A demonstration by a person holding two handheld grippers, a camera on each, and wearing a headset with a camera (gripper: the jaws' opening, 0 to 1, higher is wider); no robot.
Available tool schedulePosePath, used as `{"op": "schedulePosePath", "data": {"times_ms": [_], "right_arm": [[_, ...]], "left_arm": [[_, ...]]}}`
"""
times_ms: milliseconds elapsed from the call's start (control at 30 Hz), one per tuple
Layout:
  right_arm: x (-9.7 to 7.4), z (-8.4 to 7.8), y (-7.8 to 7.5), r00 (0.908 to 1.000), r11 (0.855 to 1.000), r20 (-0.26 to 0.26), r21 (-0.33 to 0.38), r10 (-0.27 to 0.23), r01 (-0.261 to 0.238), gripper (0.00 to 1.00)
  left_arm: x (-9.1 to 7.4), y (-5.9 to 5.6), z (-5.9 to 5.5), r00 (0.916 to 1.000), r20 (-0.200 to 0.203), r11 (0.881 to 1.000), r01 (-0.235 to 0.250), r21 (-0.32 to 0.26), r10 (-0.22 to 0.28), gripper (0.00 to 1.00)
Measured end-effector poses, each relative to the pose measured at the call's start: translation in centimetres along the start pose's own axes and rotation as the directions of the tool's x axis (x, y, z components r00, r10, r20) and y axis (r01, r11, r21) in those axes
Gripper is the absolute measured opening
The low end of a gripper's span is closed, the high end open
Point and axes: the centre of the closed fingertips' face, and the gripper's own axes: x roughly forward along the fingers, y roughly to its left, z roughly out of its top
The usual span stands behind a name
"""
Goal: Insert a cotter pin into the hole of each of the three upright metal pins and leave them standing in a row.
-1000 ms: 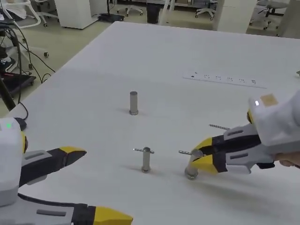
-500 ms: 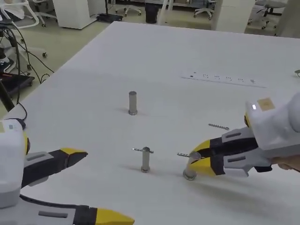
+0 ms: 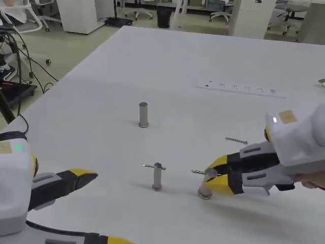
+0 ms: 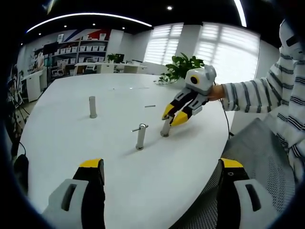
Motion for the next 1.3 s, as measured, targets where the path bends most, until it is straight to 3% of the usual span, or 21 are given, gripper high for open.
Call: {"op": "schedulePosePath", "data": {"times_ms": [67,200,267,300,467,733,767,833,933,1100,1133,1167,1200,1233,1300], "right_arm": [[-0.1,0.2,-0.4,0.9996,0.999,0.021,0.026,-0.021,0.021,0.21],[-0.7,0.8,-0.5,0.9985,0.998,0.049,0.054,-0.024,0.022,0.24],[-1.0,1.4,-0.3,0.9960,0.996,0.087,0.090,-0.022,0.014,0.28],[-1.2,2.0,0.0,0.9920,0.993,0.125,0.120,-0.018,0.003,0.31],[-2.5,3.2,0.5,0.9774,0.977,0.199,0.210,-0.072,0.029,0.45],[-4.5,2.7,1.6,0.9634,0.955,0.210,0.278,-0.166,0.104,0.62],[-4.9,2.4,1.5,0.9581,0.948,0.204,0.287,-0.201,0.137,0.62],[-5.2,1.7,1.7,0.9607,0.944,0.167,0.284,-0.222,0.168,0.63],[-5.8,1.1,1.9,0.9561,0.927,0.145,0.317,-0.255,0.199,0.71],[-7.1,-0.4,2.3,0.9490,0.891,0.081,0.375,-0.305,0.254,0.81],[-7.2,-0.7,2.3,0.9474,0.878,0.070,0.403,-0.312,0.259,0.83],[-7.6,-1.1,2.3,0.9436,0.854,0.056,0.446,-0.326,0.269,0.86],[-7.7,-1.2,2.2,0.9407,0.849,0.059,0.453,-0.334,0.273,0.88],[-8.2,-1.2,2.0,0.9317,0.836,0.071,0.470,-0.356,0.283,0.89],[-8.8,-1.5,1.9,0.9220,0.814,0.065,0.495,-0.382,0.302,0.92]], "left_arm": [[0.0,0.0,0.0,1.0000,-0.002,1.000,0.000,-0.001,0.000,0.99],[-0.2,0.2,0.2,1.0000,-0.002,1.000,-0.001,0.001,0.001,0.99],[-0.3,0.4,0.2,1.0000,-0.003,1.000,-0.002,0.004,0.002,0.99],[-0.3,0.5,0.2,1.0000,-0.003,1.000,-0.004,0.005,0.004,0.99],[-0.1,1.3,-0.2,0.9996,-0.023,1.000,-0.017,-0.010,0.017,0.99],[0.1,1.8,-0.2,0.9992,-0.037,1.000,-0.014,-0.002,0.014,0.99],[0.1,1.9,-0.1,0.9992,-0.036,1.000,-0.015,-0.003,0.015,0.99],[0.3,2.1,0.2,0.9994,-0.029,1.000,-0.016,-0.003,0.016,0.99],[0.5,2.6,0.4,0.9995,-0.030,1.000,-0.009,-0.029,0.008,0.99],[0.5,3.6,1.2,0.9993,-0.032,1.000,-0.020,-0.016,0.020,0.97],[0.5,3.8,1.3,0.9993,-0.031,1.000,-0.021,-0.018,0.020,0.97],[0.5,4.0,1.5,0.9993,-0.031,1.000,-0.022,-0.019,0.021,0.97],[0.5,4.1,1.6,0.9993,-0.031,1.000,-0.021,-0.018,0.021,0.97],[0.6,4.2,1.7,0.9993,-0.030,1.000,-0.021,-0.018,0.020,0.96],[0.7,4.6,2.0,0.9993,-0.032,1.000,-0.019,-0.022,0.018,0.96]]}}
